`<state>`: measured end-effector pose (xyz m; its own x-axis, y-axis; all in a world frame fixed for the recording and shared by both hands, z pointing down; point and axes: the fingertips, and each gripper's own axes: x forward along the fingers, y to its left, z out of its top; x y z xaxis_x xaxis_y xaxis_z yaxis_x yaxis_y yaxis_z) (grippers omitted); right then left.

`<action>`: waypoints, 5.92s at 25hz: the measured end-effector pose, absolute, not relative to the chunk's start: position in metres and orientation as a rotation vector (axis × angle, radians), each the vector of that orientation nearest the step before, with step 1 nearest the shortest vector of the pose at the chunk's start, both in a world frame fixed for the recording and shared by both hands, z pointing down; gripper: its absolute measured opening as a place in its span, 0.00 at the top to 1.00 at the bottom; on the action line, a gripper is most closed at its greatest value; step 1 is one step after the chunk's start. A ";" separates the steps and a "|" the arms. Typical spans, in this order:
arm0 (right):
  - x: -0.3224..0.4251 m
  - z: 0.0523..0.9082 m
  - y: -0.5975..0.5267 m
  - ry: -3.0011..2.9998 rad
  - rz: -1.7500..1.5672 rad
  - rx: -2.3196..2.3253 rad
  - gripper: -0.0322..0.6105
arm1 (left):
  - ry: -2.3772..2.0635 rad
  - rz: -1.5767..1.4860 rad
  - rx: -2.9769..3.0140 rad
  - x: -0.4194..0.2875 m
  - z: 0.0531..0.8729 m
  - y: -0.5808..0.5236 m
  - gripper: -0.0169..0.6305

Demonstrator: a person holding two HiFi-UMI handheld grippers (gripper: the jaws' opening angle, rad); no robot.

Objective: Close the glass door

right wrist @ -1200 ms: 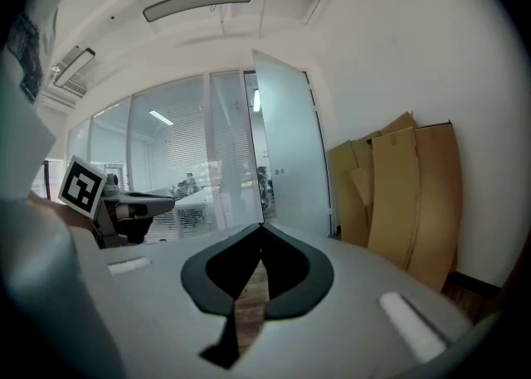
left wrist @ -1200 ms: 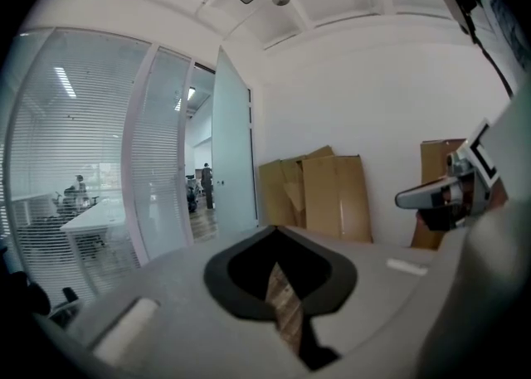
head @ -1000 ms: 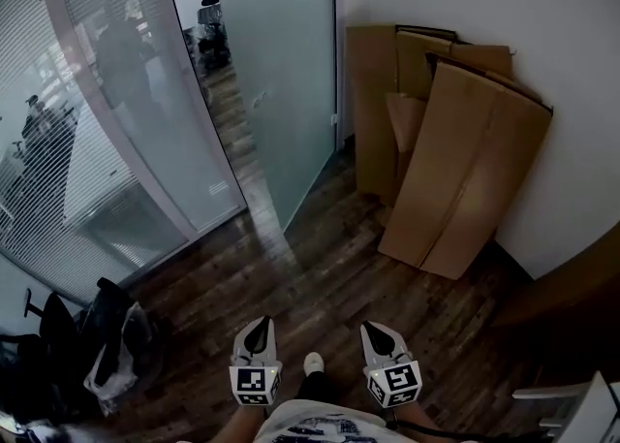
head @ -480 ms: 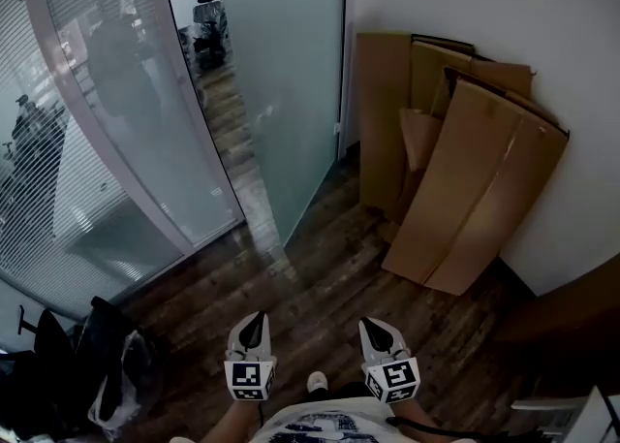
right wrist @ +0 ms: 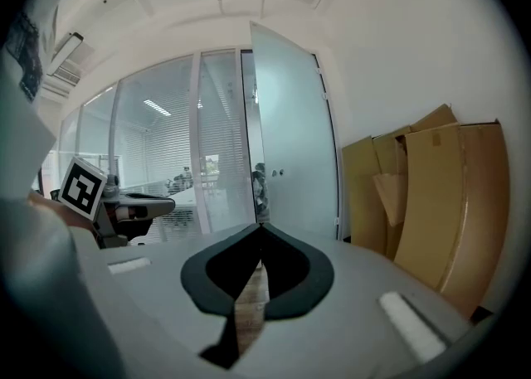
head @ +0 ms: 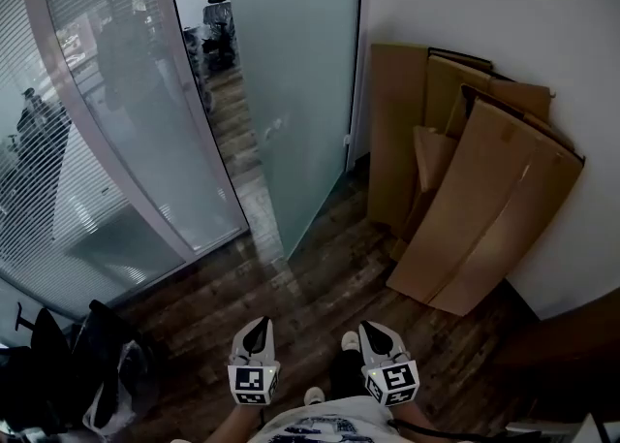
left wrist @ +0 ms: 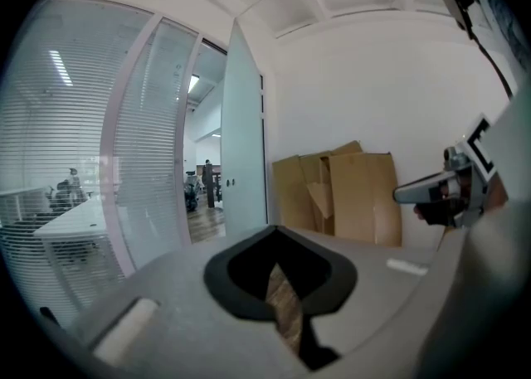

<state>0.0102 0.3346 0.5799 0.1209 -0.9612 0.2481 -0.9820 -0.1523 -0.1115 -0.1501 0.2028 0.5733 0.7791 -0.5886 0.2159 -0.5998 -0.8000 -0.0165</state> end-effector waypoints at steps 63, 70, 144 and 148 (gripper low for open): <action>0.124 0.588 -0.148 -2.291 0.441 1.867 0.94 | -1.407 0.375 2.699 -0.074 0.585 -0.204 0.97; 0.134 0.581 -0.162 -2.268 0.428 1.915 0.94 | -1.345 0.372 2.724 -0.053 0.584 -0.214 0.97; 0.107 0.608 -0.368 -2.506 0.301 1.459 0.75 | -1.738 0.411 2.425 -0.042 0.587 -0.284 0.97; 0.105 0.610 -0.386 -2.466 0.308 1.483 0.75 | -1.725 0.381 2.465 -0.051 0.585 -0.316 0.97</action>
